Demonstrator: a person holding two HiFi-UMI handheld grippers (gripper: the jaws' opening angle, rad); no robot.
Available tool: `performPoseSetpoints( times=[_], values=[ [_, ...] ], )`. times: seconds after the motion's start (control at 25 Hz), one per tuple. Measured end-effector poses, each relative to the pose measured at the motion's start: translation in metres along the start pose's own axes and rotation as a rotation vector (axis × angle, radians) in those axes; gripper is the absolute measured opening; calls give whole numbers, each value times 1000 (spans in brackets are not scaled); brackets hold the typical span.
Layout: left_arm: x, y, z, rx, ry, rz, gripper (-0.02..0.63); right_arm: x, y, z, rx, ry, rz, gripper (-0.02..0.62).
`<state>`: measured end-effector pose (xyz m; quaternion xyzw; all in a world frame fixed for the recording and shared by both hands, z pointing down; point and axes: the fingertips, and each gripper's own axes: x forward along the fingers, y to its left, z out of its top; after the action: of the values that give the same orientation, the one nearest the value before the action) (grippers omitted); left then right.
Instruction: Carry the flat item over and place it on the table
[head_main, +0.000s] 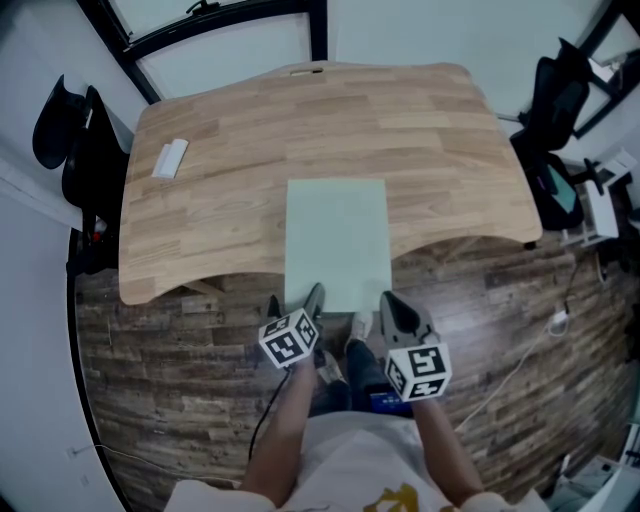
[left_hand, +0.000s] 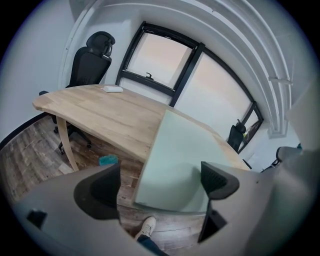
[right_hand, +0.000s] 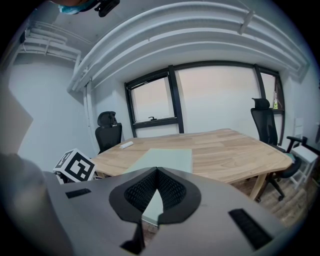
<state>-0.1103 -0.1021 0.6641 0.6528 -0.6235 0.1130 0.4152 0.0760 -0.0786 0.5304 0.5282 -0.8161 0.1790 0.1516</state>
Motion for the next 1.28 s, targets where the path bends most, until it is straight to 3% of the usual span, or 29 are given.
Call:
performPoseSetpoints(
  times=[0.16,0.56,0.76,0.88,0.96,1.12,1.28],
  values=[
    [-2,-1,6,6,2,-5,505,1,-1,2,-6,-9,0,-3],
    [-20,-22,38,136,-124,-46,474,-1,-6,11,-9,-27,-13,-3],
    [-31,-31,49,151,-161,-91,368,-3,-3,13,-10,-38,-19,-3],
    [-40,-40,61,189,-207,-121,240,-3,-2,15,-8,-53,-26,-2],
    [-46,-44,69,192,-233,-137,193,-4,-2,15,-6,-62,-33,-3],
    [-57,-46,82,210,-267,-136,17,-7,4,22,-17,-75,-29,-3],
    [-67,-53,91,251,-293,-150,2,-9,5,28,-28,-90,-39,-3]
  ],
)
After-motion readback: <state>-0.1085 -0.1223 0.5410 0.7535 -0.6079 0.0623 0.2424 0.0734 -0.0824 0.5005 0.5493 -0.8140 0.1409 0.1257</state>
